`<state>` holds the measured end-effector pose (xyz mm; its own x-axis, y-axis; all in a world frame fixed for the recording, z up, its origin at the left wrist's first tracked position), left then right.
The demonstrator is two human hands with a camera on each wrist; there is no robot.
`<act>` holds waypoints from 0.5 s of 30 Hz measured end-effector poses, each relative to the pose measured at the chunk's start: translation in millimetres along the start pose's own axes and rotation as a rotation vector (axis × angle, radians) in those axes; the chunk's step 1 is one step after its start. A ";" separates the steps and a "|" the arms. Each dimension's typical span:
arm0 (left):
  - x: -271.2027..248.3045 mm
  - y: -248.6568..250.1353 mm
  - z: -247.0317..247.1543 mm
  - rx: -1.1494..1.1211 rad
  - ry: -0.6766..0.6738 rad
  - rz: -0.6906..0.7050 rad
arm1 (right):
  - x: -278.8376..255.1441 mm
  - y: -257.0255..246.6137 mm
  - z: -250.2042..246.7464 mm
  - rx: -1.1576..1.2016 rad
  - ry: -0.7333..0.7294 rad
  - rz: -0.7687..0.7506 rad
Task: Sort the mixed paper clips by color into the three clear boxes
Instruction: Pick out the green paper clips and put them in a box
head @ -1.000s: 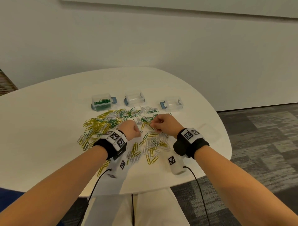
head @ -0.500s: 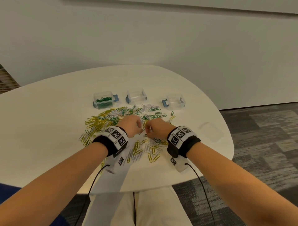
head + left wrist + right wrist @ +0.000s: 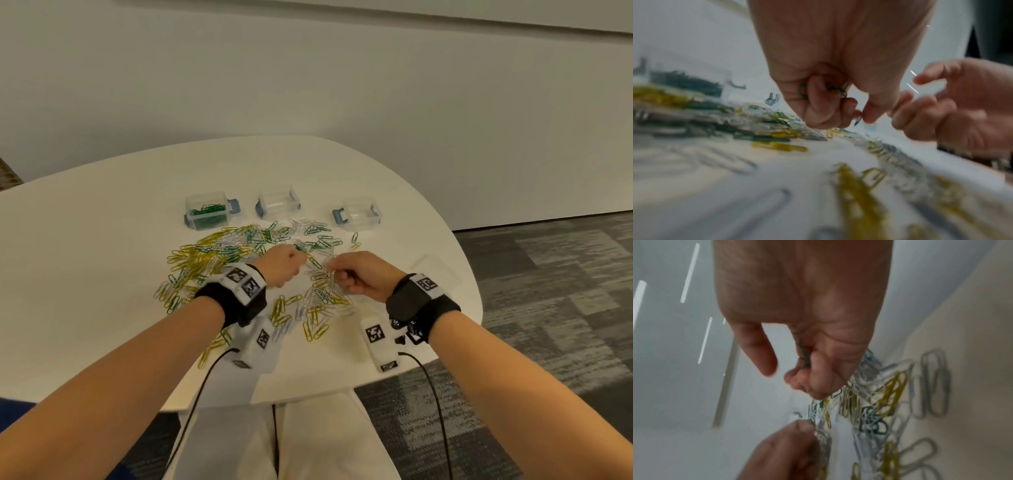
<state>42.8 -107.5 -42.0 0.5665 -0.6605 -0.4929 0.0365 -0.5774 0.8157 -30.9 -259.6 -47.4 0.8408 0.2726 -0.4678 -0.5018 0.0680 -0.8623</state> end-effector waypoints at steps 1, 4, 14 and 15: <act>-1.5 -4.2 1.9 -0.365 -0.033 -0.007 | -0.8 1.6 1.0 -0.203 0.017 0.049; -8.0 -13.0 10.0 -1.221 -0.220 0.023 | -0.3 1.9 4.7 -0.828 0.070 0.170; -2.6 -22.5 33.0 -1.751 -0.264 -0.107 | -7.0 -7.8 0.1 -1.058 0.287 0.021; -1.1 -20.7 33.9 -1.766 -0.265 -0.106 | -6.2 -6.1 1.4 -1.075 0.282 0.021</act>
<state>13.5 -111.0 -68.6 0.3758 -0.8131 -0.4446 0.9112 0.4116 0.0175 -33.3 -260.4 -38.9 0.9188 0.0269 -0.3939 -0.1938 -0.8384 -0.5094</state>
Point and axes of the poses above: each hand's wrist, its own x-axis towards the middle knuckle, its own z-axis out of the palm, y = z × x, the point moved 4 cm from there along x, towards the middle knuckle, and after that the axes turned 12 degrees about -y, right-handed, at the moved point
